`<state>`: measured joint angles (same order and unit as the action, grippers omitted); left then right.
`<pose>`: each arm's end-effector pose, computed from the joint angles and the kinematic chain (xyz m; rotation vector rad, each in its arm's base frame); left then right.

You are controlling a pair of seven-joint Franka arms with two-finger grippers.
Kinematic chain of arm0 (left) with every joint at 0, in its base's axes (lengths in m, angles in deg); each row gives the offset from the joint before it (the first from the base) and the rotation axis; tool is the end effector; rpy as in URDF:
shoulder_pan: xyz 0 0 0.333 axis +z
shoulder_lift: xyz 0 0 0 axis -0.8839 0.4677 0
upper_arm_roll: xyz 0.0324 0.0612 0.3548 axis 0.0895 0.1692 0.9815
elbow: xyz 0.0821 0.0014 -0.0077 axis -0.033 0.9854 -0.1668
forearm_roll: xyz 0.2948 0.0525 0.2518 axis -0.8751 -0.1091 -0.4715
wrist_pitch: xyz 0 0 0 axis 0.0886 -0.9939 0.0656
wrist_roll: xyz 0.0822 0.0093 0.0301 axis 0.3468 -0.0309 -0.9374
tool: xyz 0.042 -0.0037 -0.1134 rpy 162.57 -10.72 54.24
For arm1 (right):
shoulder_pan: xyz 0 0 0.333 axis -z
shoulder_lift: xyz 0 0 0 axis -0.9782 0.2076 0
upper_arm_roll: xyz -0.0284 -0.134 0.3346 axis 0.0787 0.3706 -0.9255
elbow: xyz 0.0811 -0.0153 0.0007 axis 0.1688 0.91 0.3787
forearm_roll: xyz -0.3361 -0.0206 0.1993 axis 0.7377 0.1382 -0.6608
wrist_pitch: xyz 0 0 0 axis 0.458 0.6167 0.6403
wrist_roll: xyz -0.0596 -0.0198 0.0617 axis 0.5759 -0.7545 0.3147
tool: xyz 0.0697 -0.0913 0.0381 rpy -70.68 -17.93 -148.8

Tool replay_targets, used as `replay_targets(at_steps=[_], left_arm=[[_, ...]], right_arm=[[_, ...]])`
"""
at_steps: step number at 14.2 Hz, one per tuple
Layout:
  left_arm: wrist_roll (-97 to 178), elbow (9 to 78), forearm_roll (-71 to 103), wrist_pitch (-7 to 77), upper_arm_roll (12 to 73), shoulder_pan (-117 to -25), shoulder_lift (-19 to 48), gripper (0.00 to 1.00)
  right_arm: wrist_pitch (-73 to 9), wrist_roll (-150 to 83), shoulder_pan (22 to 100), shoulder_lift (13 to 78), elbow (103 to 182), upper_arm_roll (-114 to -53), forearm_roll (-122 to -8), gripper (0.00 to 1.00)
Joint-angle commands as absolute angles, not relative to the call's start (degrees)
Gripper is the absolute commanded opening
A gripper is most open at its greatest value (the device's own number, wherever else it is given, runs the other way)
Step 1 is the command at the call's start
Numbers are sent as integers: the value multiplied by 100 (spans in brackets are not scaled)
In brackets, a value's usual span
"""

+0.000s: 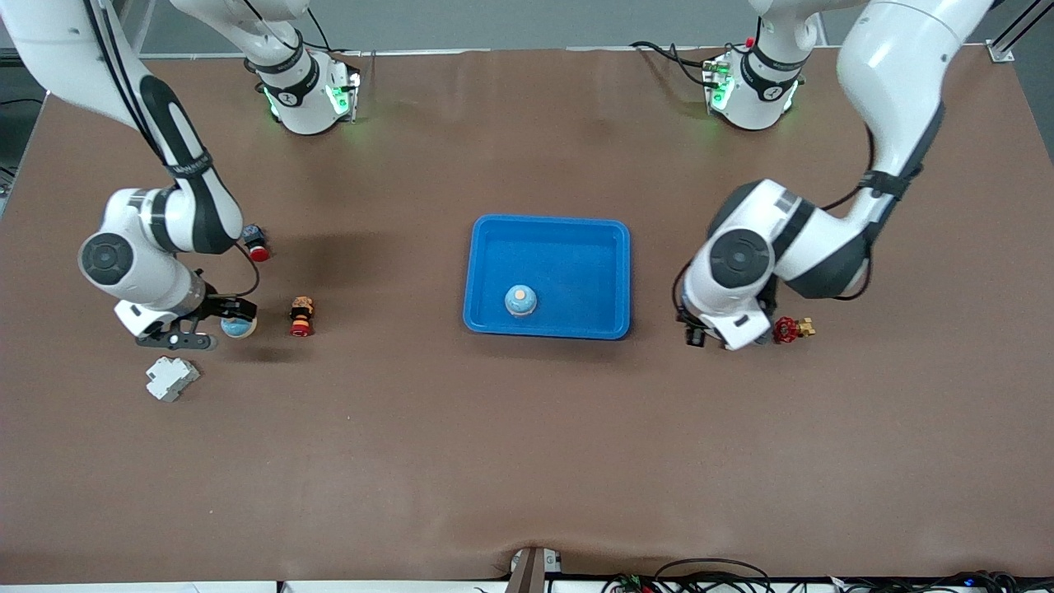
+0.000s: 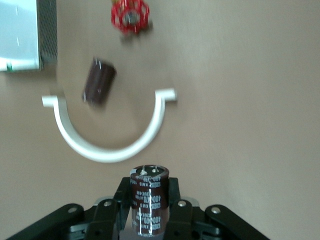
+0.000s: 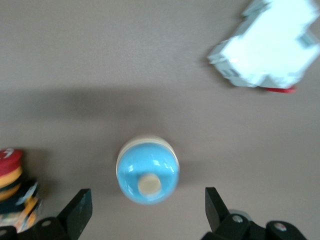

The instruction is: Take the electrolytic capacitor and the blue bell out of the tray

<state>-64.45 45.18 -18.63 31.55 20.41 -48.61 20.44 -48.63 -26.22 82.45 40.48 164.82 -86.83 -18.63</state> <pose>0.6118 -0.2174 0.3237 -2.3581 -1.7918 0.0464 0.5730 -0.0674 0.2847 3.0122 -0.0453 -0.1908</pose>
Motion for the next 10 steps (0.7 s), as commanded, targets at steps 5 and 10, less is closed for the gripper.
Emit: replay_targets(at_steps=[5, 10], left_arm=[[-3661, 5222, -1928, 3180, 1909, -3138, 1507, 0], [-2166, 5449, -2419, 3741, 1909, -2214, 1586, 0]], right_arm=[[-1696, -1840, 7549, 3668, 14366, -8784, -2320, 100], [-1499, 416, 6477, 3676, 13793, -8784, -2982, 100]])
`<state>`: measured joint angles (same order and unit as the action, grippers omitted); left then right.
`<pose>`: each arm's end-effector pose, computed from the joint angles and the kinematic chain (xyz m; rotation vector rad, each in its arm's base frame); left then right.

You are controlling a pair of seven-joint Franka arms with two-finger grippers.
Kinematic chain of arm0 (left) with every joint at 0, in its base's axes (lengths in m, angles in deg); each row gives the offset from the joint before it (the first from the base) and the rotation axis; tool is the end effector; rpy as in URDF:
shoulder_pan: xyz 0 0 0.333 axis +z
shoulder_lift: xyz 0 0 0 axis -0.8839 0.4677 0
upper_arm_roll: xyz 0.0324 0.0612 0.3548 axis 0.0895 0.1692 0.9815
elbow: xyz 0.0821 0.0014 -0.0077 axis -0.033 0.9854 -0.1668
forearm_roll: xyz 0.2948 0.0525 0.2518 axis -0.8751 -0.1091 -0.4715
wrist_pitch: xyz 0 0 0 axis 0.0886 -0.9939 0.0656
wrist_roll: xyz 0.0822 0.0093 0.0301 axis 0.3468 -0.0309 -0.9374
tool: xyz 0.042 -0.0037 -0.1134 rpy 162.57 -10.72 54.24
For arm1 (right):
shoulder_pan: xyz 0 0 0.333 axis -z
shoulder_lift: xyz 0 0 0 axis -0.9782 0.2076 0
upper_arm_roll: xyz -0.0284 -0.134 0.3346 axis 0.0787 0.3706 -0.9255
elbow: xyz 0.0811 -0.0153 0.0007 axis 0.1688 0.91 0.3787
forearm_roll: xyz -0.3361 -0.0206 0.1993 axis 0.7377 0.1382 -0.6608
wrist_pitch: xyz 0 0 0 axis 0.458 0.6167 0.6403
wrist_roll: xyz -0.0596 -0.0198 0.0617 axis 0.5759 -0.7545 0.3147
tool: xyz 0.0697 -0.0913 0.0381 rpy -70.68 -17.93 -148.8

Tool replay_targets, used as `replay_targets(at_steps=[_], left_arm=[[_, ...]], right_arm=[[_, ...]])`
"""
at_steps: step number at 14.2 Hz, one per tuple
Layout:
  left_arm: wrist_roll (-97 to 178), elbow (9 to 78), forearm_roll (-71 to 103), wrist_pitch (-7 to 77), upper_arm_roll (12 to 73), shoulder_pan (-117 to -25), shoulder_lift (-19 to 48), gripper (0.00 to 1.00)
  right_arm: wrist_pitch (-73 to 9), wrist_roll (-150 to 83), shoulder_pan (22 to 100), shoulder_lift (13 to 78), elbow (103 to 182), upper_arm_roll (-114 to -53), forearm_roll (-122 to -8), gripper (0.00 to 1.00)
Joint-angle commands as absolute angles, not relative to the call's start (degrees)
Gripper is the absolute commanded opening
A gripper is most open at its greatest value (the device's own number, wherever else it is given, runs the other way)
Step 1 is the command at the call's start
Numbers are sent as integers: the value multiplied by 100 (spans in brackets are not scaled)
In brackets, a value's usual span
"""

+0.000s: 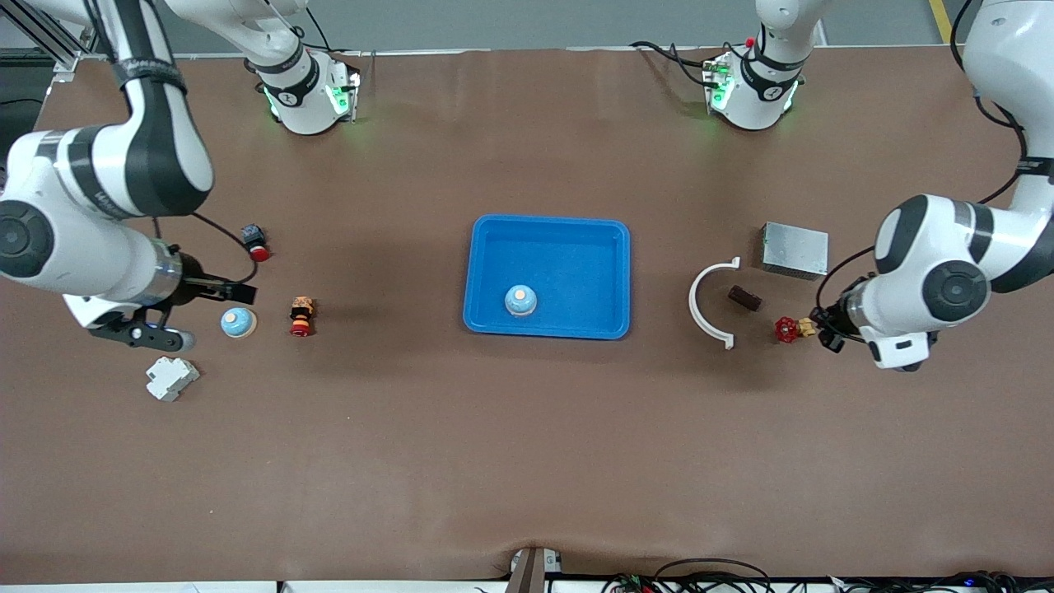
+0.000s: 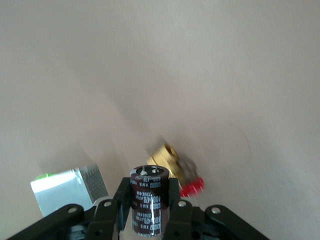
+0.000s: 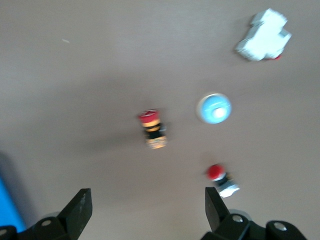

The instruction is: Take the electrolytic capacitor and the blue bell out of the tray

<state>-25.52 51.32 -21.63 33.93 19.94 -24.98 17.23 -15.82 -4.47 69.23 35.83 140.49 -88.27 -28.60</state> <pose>0.6229 0.0292 0.3155 -2.6081 -1.3634 0.1317 0.6095 0.0912 0.4751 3.0506 -0.4248 -0.2821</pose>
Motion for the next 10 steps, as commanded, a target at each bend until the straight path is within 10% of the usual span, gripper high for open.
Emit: replay_targets(at_steps=[1, 10], left_arm=[[-1832, 5581, -2560, 4030, 1909, -2030, 1603, 0], [-897, 5600, -3720, 5228, 1944, -1413, 2543, 0]], right_arm=[[-1551, 909, 6266, 3702, 13731, -8784, -3026, 100], [-2834, 3717, 4542, 4344, 13643, -8775, -3307, 100]])
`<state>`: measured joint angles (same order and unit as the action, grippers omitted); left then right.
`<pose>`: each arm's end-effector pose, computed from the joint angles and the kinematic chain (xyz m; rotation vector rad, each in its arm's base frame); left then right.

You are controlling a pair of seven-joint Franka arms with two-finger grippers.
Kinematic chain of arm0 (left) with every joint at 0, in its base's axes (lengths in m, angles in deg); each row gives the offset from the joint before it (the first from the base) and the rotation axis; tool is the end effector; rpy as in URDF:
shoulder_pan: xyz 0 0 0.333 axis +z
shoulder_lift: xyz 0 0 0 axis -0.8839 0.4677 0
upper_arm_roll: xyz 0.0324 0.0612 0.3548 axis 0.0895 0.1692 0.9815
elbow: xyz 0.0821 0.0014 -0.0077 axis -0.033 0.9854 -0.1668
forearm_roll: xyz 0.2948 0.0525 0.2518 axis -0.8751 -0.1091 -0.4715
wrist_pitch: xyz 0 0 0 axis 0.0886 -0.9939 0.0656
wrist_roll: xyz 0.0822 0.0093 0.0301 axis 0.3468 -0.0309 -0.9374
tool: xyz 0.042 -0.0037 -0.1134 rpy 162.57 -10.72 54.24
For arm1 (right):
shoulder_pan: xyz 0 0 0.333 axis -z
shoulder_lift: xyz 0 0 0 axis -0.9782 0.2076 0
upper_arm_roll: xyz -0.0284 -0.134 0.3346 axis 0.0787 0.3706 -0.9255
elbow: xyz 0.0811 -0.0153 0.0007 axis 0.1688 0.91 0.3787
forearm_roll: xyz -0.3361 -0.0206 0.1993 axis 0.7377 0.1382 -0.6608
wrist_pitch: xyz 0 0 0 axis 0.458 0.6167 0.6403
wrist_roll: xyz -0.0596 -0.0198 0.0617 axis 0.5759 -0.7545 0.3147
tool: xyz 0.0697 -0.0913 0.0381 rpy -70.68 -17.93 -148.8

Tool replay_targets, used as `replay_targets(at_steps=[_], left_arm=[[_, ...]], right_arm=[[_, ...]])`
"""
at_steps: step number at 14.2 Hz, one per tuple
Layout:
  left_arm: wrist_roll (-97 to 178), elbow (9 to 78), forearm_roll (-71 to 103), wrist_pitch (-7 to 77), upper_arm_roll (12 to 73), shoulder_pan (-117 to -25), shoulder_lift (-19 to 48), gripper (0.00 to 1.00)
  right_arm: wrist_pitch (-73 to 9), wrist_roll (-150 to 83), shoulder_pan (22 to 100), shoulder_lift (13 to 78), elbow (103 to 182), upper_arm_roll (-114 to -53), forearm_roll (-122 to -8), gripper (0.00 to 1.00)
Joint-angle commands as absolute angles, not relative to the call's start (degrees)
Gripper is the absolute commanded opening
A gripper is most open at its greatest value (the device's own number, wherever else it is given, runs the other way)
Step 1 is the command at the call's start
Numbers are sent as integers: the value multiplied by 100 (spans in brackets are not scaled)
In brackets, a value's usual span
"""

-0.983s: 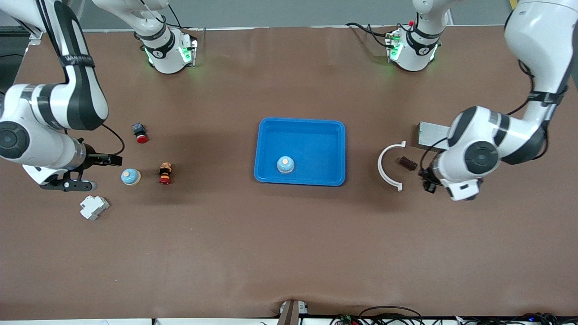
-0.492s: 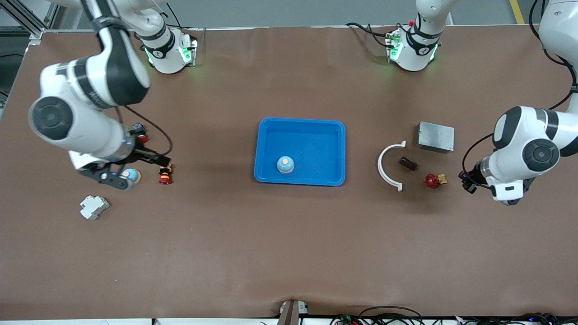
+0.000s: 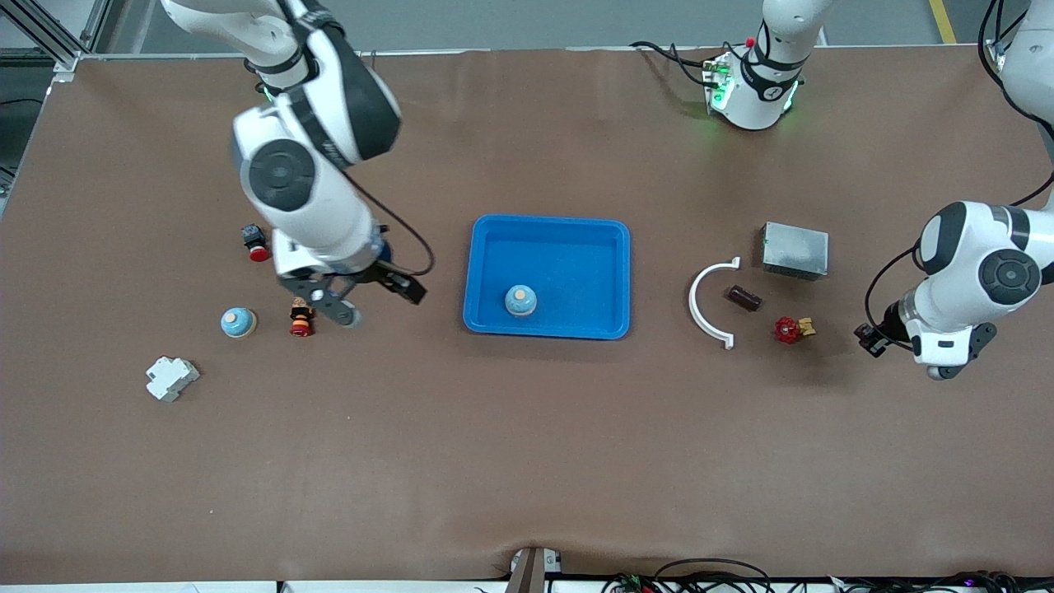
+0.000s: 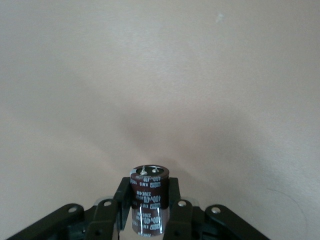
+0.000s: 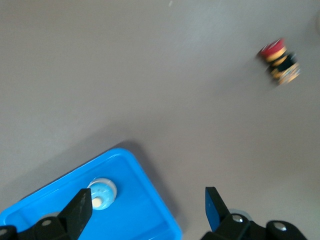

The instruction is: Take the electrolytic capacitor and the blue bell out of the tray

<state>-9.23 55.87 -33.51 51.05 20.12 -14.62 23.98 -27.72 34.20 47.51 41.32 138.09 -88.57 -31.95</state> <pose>0.6185 0.1220 0.2469 -2.8598 -1.0121 -0.0360 0.5696 0.3409 0.4485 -2.9895 0.9088 0.1053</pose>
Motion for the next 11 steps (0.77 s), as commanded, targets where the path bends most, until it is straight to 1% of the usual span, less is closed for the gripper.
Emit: replay_targets(at_steps=[1, 5, 9, 10, 11], left_arm=[[-897, 5591, -3835, 5228, 1944, -1413, 2605, 0], [-854, 5556, -3915, 5378, 1944, -1466, 2790, 0], [-845, 5547, -3915, 5378, 1944, -1492, 2869, 1], [-845, 5556, -3915, 5369, 1944, -1492, 2869, 33], [-845, 5556, -3915, 5369, 1944, -1483, 2869, 81]], right_arm=[[-2913, 3883, 4384, 4440, 13643, -8775, -3299, 100], [-3423, 4841, 3760, 5063, 13485, -8775, -3220, 100], [-3634, 5115, 3513, 5530, 13344, -8767, -3211, 100], [-3809, 5263, 3495, 5644, 13344, -8767, -3202, 100], [-4011, 5360, 3486, 5750, 13344, -8767, -3194, 100]])
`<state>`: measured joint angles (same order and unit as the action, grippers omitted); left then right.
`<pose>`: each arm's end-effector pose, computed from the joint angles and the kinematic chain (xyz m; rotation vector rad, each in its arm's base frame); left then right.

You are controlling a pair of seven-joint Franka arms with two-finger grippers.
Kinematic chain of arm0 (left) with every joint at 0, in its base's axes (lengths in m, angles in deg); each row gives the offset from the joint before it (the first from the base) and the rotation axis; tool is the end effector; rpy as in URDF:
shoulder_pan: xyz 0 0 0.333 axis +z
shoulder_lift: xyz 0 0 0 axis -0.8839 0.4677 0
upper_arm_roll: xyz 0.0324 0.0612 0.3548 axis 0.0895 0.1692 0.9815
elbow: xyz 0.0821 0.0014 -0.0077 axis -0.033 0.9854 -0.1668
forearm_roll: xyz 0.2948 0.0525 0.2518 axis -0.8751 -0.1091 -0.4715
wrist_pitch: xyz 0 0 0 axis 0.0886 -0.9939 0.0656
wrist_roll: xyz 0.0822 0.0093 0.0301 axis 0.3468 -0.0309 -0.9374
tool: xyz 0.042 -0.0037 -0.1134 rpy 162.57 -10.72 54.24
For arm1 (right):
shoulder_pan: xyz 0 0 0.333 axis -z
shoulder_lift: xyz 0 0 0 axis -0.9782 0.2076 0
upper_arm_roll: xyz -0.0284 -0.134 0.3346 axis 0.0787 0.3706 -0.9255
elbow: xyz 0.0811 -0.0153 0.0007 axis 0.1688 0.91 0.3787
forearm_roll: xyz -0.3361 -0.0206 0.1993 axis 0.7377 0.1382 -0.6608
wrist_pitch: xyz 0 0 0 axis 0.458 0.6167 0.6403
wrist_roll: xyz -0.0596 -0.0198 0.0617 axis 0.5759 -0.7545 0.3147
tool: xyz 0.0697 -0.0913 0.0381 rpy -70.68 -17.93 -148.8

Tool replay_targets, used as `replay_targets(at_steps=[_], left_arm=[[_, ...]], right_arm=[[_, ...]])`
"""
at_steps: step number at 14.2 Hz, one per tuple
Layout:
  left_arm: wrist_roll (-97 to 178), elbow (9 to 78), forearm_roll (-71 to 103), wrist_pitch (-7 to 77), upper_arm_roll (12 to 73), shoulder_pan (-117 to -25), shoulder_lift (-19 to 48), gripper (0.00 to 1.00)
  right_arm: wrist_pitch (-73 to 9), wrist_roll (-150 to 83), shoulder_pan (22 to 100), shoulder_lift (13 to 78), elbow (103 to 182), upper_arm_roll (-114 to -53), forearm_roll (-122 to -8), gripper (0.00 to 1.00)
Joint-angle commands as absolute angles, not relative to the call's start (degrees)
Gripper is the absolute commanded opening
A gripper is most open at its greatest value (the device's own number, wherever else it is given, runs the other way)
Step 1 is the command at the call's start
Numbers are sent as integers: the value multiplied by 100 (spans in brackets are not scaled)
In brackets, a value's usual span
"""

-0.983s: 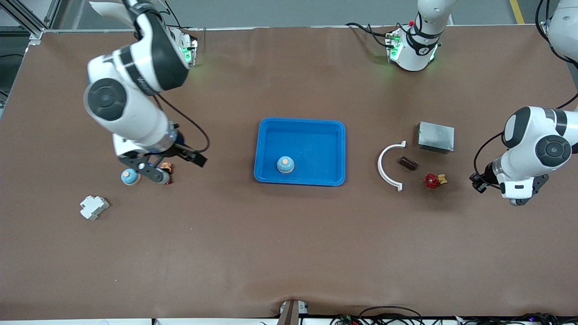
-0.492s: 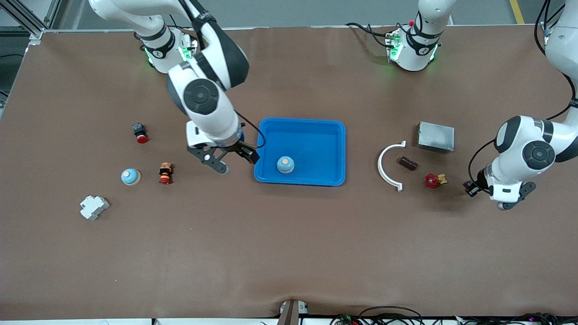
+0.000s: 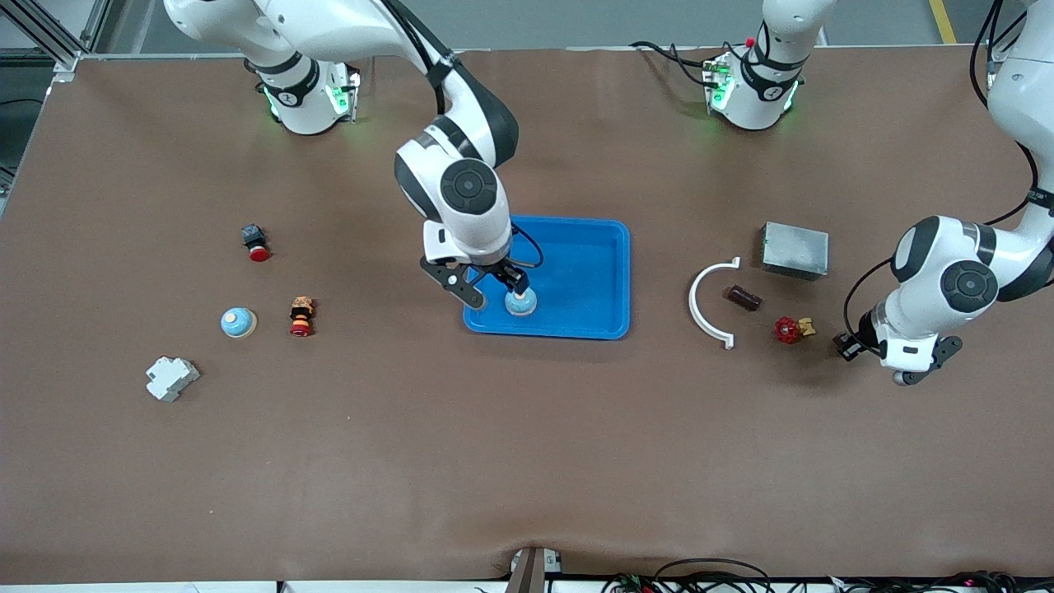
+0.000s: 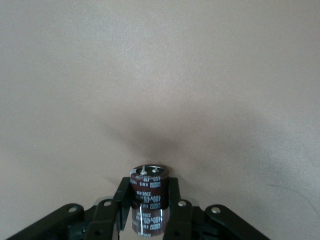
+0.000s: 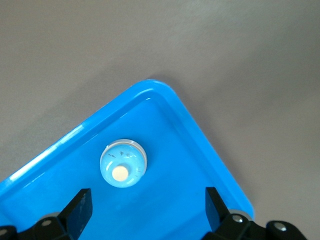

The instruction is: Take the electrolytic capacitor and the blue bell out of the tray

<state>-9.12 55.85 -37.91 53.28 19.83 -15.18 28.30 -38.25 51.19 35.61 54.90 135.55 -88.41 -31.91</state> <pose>0.6203 0.1076 0.2135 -2.9133 -0.9102 -0.0334 0.5231 0.4795 0.3207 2.9412 -1.0598 -0.1037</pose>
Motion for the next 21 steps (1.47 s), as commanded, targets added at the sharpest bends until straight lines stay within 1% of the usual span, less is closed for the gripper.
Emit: replay_targets(at_steps=[1, 4, 6, 9, 11, 14, 18, 21], left_arm=[[-853, 5556, -3915, 5369, 1944, -1475, 2861, 100], [-862, 5600, -3906, 5299, 1891, -1457, 2764, 100], [-871, 5591, -3862, 5159, 1690, -1457, 2685, 100], [-871, 5574, -3818, 4930, 1496, -1448, 2439, 100], [-871, 5478, -3801, 4676, 1260, -1439, 2369, 100], [-827, 5056, -3406, 4316, 873, -1431, 2377, 100], [-775, 4424, -3405, 3385, 354, -1492, 2395, 100], [-398, 3958, -3396, 2883, 248, -1597, 2447, 100]], right_arm=[[-4169, 5414, 3434, 5855, 13344, -8767, -3202, 100], [-4486, 5519, 3416, 6058, 13344, -8767, -3202, 100], [-4680, 5607, 3372, 6172, 13335, -8767, -3202, 100], [-4768, 5616, 3354, 6313, 13335, -8758, -3202, 100], [-4821, 5625, 3337, 6383, 13318, -8758, -3202, 100], [-5005, 5774, 3302, 6585, 13239, -8749, -3193, 100], [-5032, 5889, 3249, 6726, 13142, -8731, -3158, 100], [-5032, 5897, 3196, 6735, 13142, -8731, -3141, 100]])
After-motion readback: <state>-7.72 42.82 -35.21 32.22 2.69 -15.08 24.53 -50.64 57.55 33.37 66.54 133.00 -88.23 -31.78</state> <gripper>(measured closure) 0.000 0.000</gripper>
